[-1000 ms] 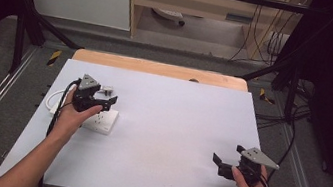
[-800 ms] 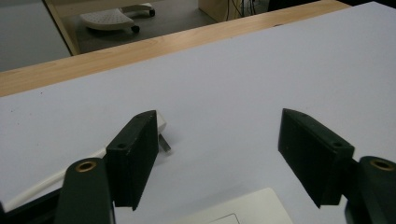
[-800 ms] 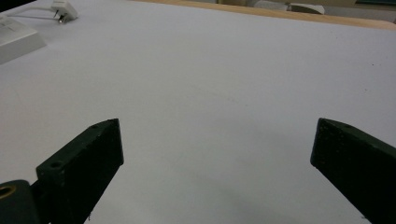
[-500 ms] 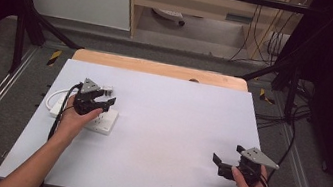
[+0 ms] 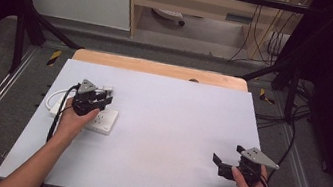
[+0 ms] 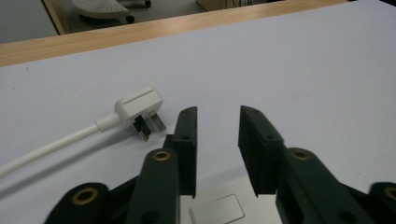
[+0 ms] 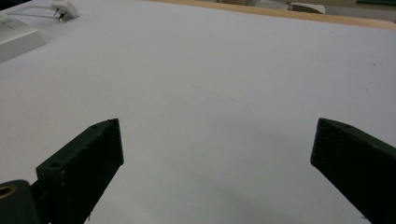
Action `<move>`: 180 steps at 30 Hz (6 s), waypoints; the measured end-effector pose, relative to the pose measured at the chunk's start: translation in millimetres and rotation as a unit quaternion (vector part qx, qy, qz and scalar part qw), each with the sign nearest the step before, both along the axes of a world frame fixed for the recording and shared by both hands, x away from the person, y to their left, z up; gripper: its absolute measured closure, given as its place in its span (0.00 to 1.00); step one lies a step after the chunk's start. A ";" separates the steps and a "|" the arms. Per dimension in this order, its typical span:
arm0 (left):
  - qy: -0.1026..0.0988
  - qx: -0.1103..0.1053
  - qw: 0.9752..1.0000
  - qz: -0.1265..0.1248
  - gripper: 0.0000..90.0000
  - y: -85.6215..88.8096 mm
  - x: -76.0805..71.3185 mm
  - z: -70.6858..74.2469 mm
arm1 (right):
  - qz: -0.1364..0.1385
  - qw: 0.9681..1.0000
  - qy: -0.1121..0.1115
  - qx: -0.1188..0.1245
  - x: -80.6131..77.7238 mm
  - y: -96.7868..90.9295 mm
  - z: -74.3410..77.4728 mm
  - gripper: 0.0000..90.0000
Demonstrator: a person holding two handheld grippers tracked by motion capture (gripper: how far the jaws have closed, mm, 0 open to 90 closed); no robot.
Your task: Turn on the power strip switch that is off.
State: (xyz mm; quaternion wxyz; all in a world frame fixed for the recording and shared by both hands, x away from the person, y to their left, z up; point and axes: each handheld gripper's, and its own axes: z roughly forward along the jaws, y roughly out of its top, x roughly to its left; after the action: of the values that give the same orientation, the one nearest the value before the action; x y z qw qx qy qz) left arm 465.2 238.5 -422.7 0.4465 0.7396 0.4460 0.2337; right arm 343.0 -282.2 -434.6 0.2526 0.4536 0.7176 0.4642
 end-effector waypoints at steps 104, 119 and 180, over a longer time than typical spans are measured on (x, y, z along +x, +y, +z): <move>-0.003 0.007 1.000 0.014 1.00 19.0 -20.6 -29.1 | 0.003 1.000 0.005 0.002 -0.2 1.1 0.1 0.03; -0.009 -0.018 1.000 0.000 1.00 14.6 -19.5 -27.5 | -0.001 1.000 0.003 0.004 1.3 -0.7 -1.0 0.03; -0.024 -0.082 0.996 -0.020 0.30 9.7 -22.5 26.0 | -0.001 1.000 0.003 0.004 2.2 1.0 -1.1 0.03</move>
State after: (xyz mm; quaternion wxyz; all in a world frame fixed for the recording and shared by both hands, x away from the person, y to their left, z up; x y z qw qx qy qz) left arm 442.7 248.1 -396.7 0.5207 0.7033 0.4382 0.2055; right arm 345.2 -281.2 -435.7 0.2491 0.4571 0.7157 0.4657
